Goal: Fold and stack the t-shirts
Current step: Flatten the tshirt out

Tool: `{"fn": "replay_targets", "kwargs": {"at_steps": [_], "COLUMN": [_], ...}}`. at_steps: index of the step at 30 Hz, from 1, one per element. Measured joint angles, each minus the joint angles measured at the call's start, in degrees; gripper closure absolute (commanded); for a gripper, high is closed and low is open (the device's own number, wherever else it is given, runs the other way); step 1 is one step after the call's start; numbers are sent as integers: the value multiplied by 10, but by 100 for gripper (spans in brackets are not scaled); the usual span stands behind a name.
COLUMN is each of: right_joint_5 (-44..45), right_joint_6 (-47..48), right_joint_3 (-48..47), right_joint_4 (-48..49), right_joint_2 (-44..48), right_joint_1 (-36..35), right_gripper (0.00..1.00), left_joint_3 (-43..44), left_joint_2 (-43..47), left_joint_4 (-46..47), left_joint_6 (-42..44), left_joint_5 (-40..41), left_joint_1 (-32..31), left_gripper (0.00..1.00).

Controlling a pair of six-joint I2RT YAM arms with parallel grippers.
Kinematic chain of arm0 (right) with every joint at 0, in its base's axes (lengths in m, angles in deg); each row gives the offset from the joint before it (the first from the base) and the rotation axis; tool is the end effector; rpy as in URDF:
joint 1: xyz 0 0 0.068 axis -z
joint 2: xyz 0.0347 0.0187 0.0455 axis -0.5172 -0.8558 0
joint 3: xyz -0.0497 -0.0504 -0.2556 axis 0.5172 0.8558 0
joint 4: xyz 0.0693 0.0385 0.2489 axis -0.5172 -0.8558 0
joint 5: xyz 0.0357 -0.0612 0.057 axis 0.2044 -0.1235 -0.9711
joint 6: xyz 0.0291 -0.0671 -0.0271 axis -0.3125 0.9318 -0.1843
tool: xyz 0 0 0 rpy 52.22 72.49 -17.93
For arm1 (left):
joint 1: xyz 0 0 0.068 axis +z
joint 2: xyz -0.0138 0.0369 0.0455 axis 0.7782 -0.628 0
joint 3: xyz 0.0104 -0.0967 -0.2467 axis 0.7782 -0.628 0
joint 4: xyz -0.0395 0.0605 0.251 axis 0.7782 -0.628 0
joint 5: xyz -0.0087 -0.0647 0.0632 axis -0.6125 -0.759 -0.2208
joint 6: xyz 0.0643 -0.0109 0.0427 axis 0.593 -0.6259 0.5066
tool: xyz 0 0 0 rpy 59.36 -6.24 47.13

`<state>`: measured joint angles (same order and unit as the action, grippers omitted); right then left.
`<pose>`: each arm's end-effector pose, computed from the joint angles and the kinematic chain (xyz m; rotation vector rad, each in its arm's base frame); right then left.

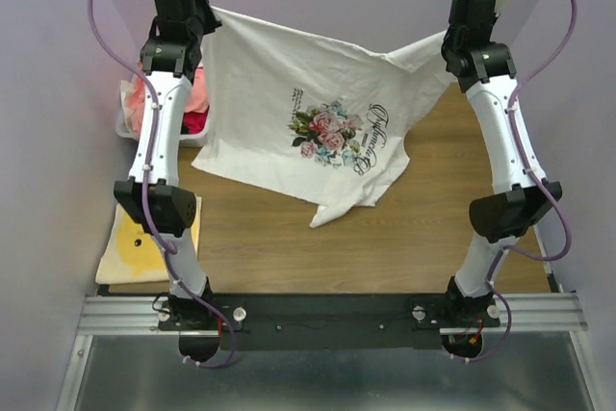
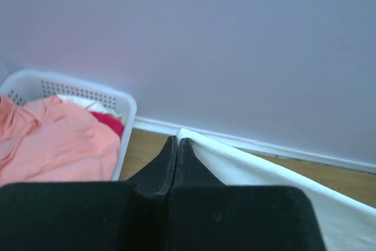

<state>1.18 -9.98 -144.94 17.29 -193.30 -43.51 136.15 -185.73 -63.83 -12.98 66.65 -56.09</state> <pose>0.4254 0.0488 0.4574 0.5178 1.7337 -0.3232 0.4551 -0.0305 0.4720 -0.3384 1.7264 -0.2034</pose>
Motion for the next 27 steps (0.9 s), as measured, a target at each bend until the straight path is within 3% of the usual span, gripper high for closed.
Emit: {"fn": "replay_targets", "kwargs": {"at_steps": [13, 19, 27], "right_joint_5": [-61, -101, -160], "right_joint_6": [58, 84, 71], "right_joint_3": [-55, -97, -81], "right_joint_4": [10, 39, 50], "right_joint_2": [144, 191, 254], "right_joint_1": [0, 0, 0], "right_gripper": [99, 99, 99], "left_joint_3": [-45, -144, -256], "left_joint_2": [169, 271, 333], "left_joint_4": [103, 133, 125], "left_joint_6": [17, 31, 60], "left_joint_5": [-106, -113, -110], "left_joint_1": [0, 0, 0], "left_gripper": [100, 100, 100]}}
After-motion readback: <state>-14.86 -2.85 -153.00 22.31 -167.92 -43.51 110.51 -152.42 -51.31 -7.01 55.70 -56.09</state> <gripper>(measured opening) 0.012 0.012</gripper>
